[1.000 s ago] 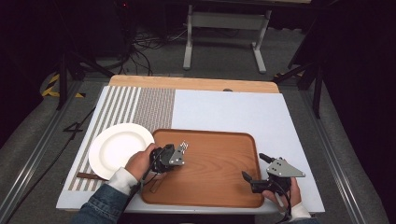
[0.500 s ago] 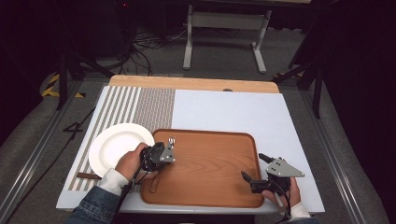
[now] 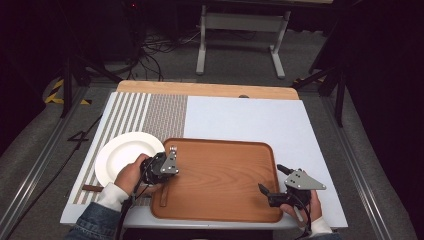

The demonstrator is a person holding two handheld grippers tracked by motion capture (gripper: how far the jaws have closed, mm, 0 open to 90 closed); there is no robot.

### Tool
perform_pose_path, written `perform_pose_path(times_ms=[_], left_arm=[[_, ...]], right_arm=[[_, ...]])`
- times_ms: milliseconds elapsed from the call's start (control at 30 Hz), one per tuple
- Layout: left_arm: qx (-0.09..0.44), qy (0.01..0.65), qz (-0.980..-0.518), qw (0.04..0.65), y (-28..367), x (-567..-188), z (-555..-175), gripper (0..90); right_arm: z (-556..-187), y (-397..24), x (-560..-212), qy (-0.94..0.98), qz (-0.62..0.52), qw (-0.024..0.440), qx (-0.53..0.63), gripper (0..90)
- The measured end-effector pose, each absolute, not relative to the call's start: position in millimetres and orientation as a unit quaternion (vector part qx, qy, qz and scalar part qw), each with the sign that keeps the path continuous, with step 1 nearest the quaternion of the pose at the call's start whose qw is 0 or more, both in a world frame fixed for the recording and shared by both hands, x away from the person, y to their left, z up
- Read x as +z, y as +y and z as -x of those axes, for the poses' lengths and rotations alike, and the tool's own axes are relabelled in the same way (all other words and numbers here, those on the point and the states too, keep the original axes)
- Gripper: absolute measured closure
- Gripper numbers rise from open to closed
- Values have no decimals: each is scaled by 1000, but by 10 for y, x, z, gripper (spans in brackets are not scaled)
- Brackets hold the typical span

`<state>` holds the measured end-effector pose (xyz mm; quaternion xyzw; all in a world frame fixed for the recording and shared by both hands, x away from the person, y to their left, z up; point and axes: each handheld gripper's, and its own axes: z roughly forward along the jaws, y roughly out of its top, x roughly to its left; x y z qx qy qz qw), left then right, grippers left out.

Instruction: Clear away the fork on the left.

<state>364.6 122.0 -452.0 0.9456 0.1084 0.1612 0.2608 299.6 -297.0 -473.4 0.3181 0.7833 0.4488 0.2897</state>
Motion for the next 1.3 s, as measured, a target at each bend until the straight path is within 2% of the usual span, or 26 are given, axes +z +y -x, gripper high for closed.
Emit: perform_pose_path(times_ms=[533, 867, 1000, 1300], left_arm=[[205, 80, -908, 356, 1295, -4340, -3546, 897], [237, 71, -876, 415, 1449, -4191, -3479, 834], [252, 67, -864, 430, 1546, -4133, -3412, 780], [275, 84, -847, 448, 1794, -4120, -3304, 582]], right_arm=[[-2973, -2977, -4709, 778, -319, 293, 454, 93], [-2938, -2937, -4660, 779, -307, 302, 456, 93], [-2911, -2898, -4636, 781, -299, 304, 457, 93], [-2866, -2825, -4600, 786, -281, 309, 456, 92]])
